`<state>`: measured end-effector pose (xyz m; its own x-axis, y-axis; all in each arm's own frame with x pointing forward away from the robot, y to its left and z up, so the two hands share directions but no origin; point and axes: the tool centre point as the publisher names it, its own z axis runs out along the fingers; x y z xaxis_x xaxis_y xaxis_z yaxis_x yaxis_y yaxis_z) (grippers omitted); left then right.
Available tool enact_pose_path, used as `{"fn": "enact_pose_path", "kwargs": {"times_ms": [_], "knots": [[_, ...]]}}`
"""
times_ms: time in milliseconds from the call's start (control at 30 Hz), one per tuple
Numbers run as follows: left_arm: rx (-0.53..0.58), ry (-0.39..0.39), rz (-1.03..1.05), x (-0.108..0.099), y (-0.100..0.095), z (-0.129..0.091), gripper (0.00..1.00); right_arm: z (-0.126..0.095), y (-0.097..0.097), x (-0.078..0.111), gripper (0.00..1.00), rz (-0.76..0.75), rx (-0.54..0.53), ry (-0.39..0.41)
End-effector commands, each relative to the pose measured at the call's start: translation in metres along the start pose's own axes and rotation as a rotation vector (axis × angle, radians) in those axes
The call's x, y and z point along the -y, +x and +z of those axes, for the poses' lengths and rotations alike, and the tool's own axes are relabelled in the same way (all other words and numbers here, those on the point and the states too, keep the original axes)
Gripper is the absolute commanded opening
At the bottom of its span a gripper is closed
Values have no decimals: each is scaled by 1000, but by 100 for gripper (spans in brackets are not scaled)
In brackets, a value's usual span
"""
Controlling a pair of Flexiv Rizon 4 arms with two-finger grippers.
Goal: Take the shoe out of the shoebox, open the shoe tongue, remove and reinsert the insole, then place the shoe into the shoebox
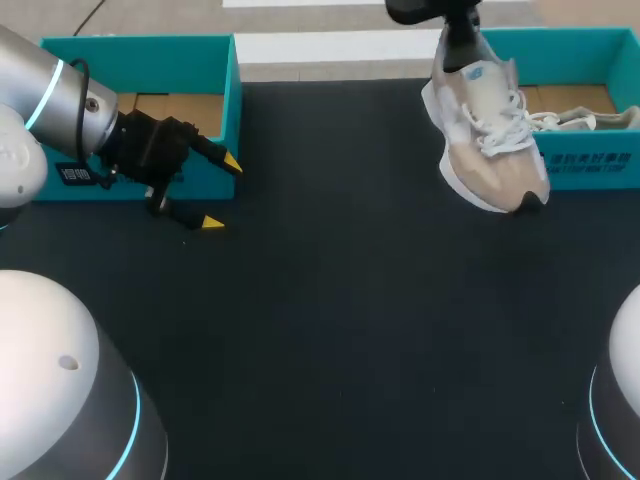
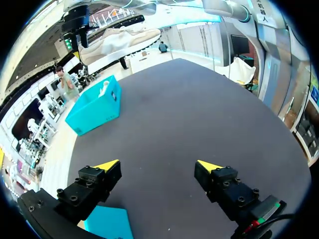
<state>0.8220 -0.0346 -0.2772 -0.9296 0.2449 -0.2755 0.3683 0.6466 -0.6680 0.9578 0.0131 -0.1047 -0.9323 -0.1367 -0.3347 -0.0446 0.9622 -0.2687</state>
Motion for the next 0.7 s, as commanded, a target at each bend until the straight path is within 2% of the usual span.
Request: {"fn": "enact_pose_path", "kwargs": {"times_ms": [33,500,700], "knots": [[1,-2,0,0,1,0,100,-1,5,17,0,-3,9,-66],[1,-2,0,0,1,0,100,-1,5,17,0,-3,9,-66],[1,-2,0,0,1,0,100,29,-24,66,0,12,10,10]]}}
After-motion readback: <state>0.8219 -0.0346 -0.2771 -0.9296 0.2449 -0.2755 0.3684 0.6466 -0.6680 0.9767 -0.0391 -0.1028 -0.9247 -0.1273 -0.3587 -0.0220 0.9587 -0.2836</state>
